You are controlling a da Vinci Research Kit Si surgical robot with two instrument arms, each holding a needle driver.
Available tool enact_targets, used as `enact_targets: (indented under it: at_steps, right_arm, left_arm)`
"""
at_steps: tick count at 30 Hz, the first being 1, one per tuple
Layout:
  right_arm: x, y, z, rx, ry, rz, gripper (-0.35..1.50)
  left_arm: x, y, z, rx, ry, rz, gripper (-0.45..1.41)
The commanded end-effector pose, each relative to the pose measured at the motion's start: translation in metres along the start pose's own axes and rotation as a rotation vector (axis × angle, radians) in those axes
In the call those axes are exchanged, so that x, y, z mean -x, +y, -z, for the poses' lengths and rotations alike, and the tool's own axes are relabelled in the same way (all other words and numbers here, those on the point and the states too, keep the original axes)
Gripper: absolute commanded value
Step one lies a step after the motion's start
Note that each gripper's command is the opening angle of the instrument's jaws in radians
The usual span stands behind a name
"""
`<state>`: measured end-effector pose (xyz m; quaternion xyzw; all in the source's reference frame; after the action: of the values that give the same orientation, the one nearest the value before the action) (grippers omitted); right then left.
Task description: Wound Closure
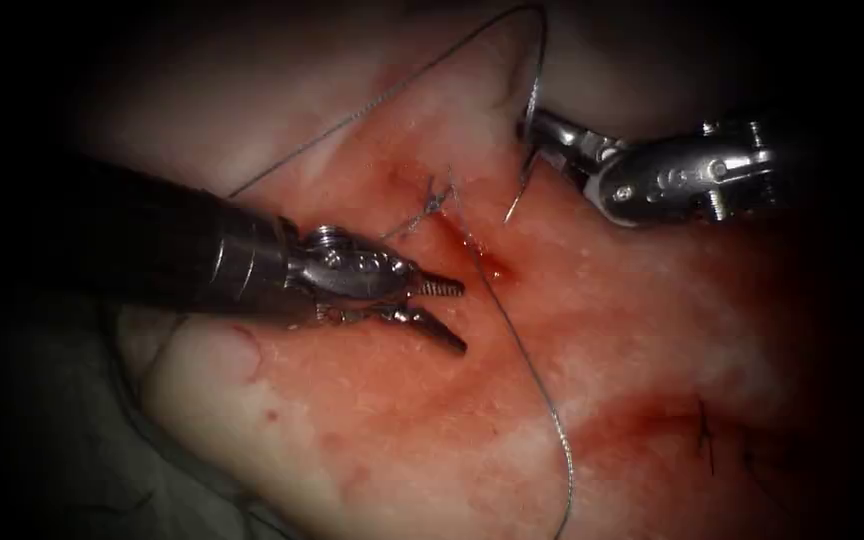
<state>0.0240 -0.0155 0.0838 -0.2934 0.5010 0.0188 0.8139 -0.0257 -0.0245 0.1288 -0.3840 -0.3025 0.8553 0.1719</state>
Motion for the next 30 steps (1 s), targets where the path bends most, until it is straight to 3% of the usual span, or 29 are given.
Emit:
enact_targets:
  at_steps: [1,18,30]
  right_arm:
    - [0.0000,-0.0008,-0.0006,0.004,0.002,0.005,-0.35]
    - [-0.0024,-0.0026,0.0005,0.064,0.058,0.172,-0.35]
    - [-0.0004,-0.0033,0.0000,0.070,0.059,0.202,-0.35]
  left_arm:
    - [0.0002,0.0000,-0.0008,0.002,0.000,0.006,0.49]
    - [0.0005,-0.0002,-0.0006,0.005,-0.001,0.009,0.41]
    - [0.0006,-0.0001,-0.0005,0.014,-0.002,0.008,0.35]
